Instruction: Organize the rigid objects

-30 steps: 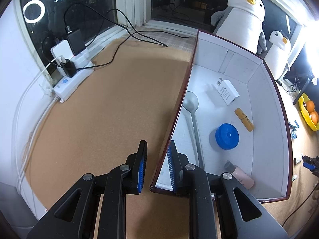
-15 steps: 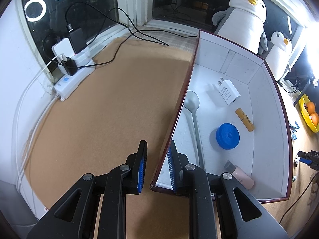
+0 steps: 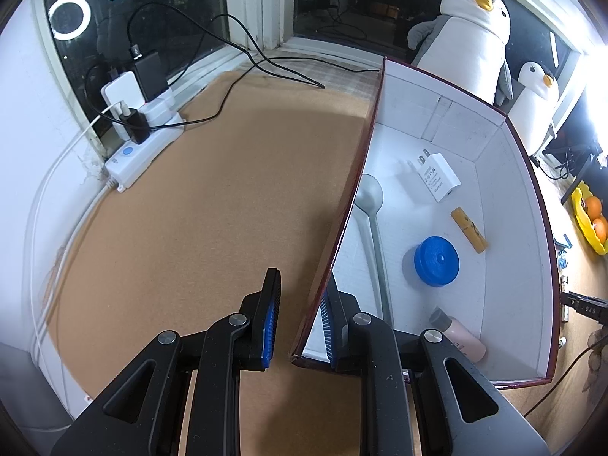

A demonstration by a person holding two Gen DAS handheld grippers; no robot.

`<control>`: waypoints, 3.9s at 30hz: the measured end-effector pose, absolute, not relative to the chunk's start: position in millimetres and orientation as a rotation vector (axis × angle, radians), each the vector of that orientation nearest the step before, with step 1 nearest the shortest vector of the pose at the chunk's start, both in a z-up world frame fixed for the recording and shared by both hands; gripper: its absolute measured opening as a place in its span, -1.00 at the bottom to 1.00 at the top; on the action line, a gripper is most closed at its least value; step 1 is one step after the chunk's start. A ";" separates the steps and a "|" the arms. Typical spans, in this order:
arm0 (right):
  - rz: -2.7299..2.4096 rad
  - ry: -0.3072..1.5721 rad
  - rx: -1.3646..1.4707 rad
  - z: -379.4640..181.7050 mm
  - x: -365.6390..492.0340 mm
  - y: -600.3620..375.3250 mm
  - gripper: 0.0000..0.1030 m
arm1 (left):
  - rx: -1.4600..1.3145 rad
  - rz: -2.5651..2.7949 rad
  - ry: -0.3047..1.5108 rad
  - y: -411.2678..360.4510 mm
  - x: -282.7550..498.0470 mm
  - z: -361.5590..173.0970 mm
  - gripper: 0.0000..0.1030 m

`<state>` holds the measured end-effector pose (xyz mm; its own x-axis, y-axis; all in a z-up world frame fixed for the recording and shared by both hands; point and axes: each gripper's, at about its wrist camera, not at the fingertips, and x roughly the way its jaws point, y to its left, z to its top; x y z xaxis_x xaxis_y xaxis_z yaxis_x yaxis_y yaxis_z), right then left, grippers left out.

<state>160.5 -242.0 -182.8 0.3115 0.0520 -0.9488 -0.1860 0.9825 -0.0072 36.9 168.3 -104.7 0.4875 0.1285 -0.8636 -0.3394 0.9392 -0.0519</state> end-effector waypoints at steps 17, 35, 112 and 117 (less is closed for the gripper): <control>0.199 1.154 -0.044 -145.7 139.5 -237.5 -0.60 | -0.227 0.290 1.027 168.5 38.4 -106.0 -0.64; 0.498 0.978 -0.121 -60.5 122.0 -109.5 -0.60 | -0.228 0.282 1.027 167.1 48.2 -108.4 -0.64; 0.637 1.001 -0.361 -91.5 140.8 43.2 -0.07 | -0.212 0.274 1.030 161.6 49.0 -110.1 -0.75; 0.628 0.988 -0.340 -84.0 134.2 22.6 -0.07 | -0.212 0.279 1.028 160.7 45.6 -107.6 -0.75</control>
<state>134.2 22.6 -84.0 0.3953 0.3354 -0.8551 -0.6317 0.7751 0.0120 45.6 160.7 -107.6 0.4864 0.1292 -0.8641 -0.3262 0.9443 -0.0424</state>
